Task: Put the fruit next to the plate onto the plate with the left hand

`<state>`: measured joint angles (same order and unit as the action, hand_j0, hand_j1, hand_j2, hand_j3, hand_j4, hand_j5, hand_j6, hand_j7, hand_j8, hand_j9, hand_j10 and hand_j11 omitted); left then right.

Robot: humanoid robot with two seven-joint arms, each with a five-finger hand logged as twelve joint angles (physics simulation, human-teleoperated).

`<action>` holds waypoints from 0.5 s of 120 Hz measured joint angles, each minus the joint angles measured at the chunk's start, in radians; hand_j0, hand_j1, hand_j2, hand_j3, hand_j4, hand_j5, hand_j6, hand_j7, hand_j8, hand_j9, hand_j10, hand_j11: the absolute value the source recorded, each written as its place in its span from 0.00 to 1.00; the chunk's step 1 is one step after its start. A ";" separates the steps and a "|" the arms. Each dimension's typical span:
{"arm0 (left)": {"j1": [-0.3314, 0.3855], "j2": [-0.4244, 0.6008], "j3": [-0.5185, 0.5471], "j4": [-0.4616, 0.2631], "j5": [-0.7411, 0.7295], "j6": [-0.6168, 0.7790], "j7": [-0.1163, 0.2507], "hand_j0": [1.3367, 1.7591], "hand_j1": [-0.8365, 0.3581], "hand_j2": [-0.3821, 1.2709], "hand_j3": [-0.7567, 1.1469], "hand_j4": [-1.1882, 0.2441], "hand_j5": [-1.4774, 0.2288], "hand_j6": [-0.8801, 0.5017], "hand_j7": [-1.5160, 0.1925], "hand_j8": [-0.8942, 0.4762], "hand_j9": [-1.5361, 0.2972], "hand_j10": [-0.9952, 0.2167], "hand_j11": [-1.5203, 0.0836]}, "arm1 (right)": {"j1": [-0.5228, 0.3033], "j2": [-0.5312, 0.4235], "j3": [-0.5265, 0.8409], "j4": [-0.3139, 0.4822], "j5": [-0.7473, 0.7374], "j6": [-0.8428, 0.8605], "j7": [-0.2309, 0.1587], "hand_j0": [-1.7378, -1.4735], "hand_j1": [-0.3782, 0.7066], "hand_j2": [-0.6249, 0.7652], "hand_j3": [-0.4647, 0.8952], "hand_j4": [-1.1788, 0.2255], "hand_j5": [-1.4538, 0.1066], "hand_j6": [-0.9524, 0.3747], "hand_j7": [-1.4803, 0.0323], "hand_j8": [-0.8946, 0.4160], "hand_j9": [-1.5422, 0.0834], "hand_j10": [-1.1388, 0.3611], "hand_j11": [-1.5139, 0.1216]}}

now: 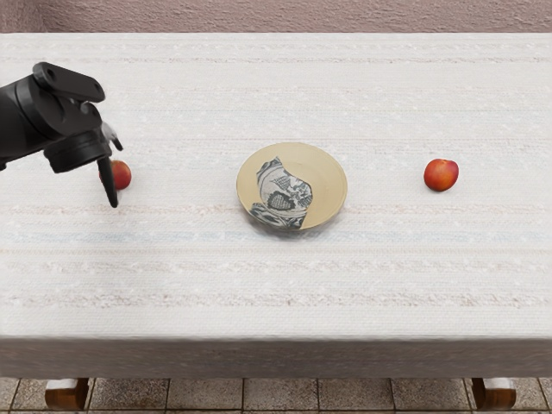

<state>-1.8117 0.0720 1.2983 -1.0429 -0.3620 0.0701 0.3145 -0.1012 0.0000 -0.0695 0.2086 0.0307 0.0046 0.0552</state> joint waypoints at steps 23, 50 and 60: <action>0.045 0.003 0.002 0.073 0.001 0.002 0.000 0.76 0.79 0.26 0.40 0.69 0.71 0.49 0.73 0.50 0.69 0.65 0.78 | 0.000 0.000 0.000 0.000 0.000 0.000 0.000 0.30 0.05 0.45 0.34 0.82 0.91 0.70 0.96 0.67 0.93 0.74 0.91; 0.093 0.000 -0.001 0.119 0.002 0.035 0.000 0.76 0.78 0.26 0.40 0.68 0.71 0.49 0.73 0.50 0.69 0.65 0.78 | 0.000 0.000 0.000 0.000 0.000 0.000 0.000 0.30 0.05 0.45 0.34 0.82 0.91 0.70 0.96 0.67 0.93 0.74 0.91; 0.131 -0.004 -0.001 0.149 0.003 0.042 0.000 0.76 0.78 0.26 0.40 0.68 0.71 0.48 0.73 0.50 0.69 0.65 0.78 | 0.000 0.000 0.000 0.000 0.000 0.000 0.000 0.30 0.05 0.45 0.34 0.82 0.91 0.70 0.96 0.67 0.93 0.74 0.91</action>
<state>-1.6809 0.0678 1.2971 -0.8940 -0.3593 0.1122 0.3145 -0.1012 0.0000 -0.0694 0.2086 0.0307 0.0046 0.0552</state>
